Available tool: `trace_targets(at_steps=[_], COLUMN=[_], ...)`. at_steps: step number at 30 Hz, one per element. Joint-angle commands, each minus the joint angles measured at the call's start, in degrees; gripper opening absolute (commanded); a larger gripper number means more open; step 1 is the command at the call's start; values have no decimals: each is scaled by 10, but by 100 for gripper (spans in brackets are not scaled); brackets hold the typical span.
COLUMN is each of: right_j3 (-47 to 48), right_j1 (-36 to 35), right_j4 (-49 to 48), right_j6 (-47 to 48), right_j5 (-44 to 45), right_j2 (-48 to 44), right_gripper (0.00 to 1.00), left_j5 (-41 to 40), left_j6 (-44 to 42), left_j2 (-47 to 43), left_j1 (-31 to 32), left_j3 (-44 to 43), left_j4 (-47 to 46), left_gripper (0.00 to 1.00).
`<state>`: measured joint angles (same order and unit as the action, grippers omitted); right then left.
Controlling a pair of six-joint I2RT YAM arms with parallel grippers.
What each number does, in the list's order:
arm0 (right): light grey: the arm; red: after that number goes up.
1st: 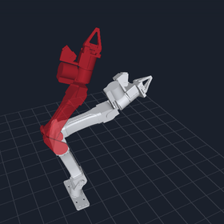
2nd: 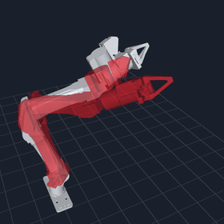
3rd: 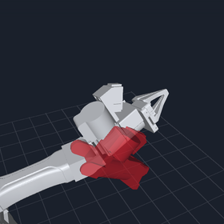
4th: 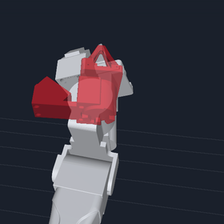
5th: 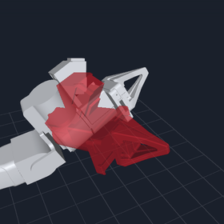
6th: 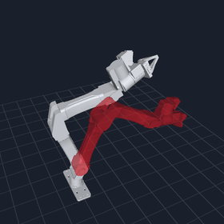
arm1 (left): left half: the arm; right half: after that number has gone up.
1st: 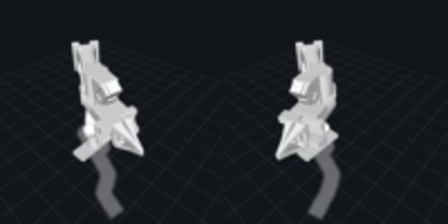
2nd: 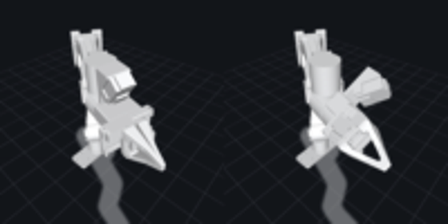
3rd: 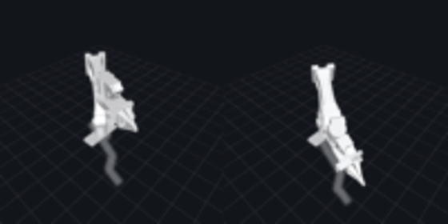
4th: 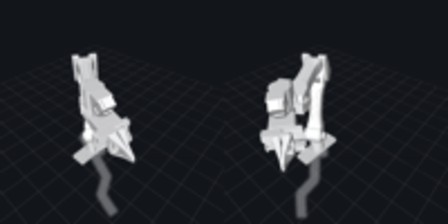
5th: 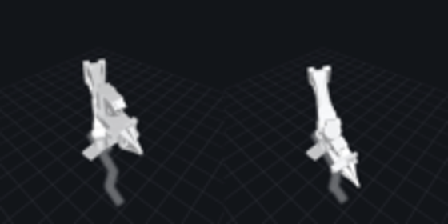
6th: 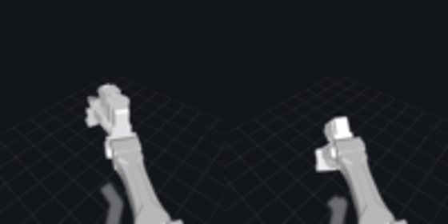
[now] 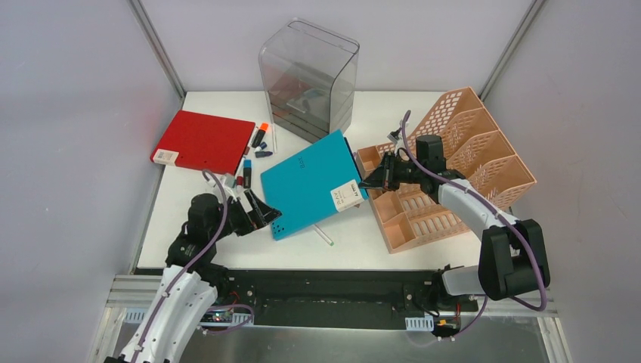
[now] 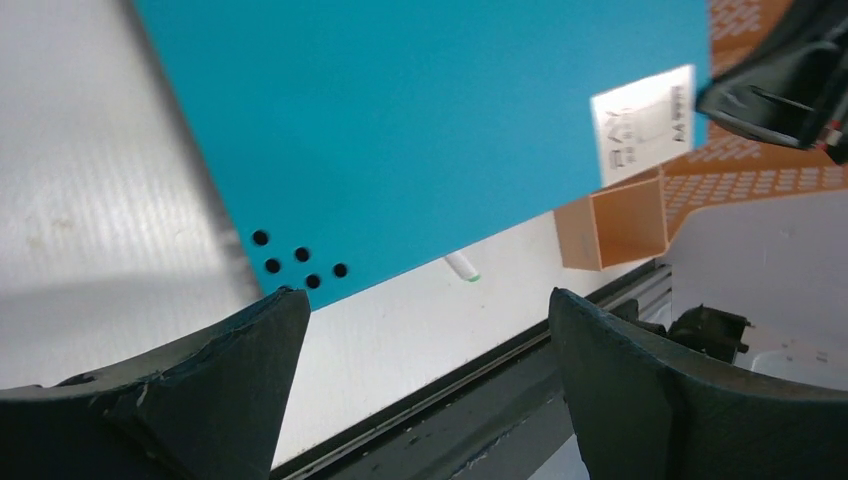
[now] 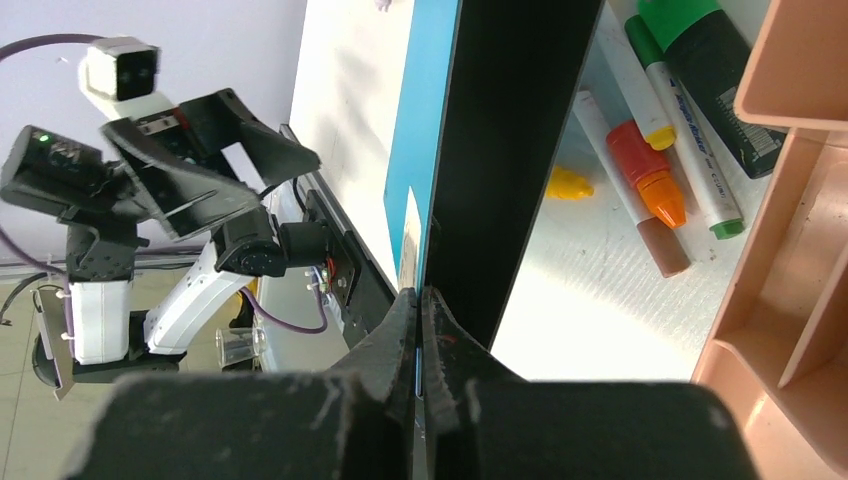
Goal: Organize the desk
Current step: Pick up the folder from the center of the board.
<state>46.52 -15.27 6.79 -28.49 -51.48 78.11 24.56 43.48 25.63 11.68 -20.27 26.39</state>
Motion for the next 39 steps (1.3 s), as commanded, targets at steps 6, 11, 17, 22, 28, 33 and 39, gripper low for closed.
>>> trace_targets(at_steps=[6,11,17,22,28,33,39], right_j3=[5,3,1,-2,-4,-4,-10], right_j1=[3,5,5,6,6,6,6], right_j4=[-48,-52,-61,-66,-80,-84,-100], right_j6=[-7,-4,-10,-13,-16,-17,-26], right_j5=[-16,-19,-28,-34,-39,-43,-53], right_j2=[2,0,-1,-1,-2,-5,-11], right_gripper=[0,0,0,0,0,0,0], left_j5=[-106,-406,-689,-798,-847,-874,-923], left_j6=[-127,-307,-547,-627,-689,-709,-744], left_j2=[92,218,438,561,607,650,721], left_j1=[205,496,650,651,650,650,650], left_j3=[-103,-198,-250,-242,-218,-219,-220], left_j4=[-96,-108,-215,-353,-479,-502,-558], left_gripper=[94,95,98,98,91,80,77])
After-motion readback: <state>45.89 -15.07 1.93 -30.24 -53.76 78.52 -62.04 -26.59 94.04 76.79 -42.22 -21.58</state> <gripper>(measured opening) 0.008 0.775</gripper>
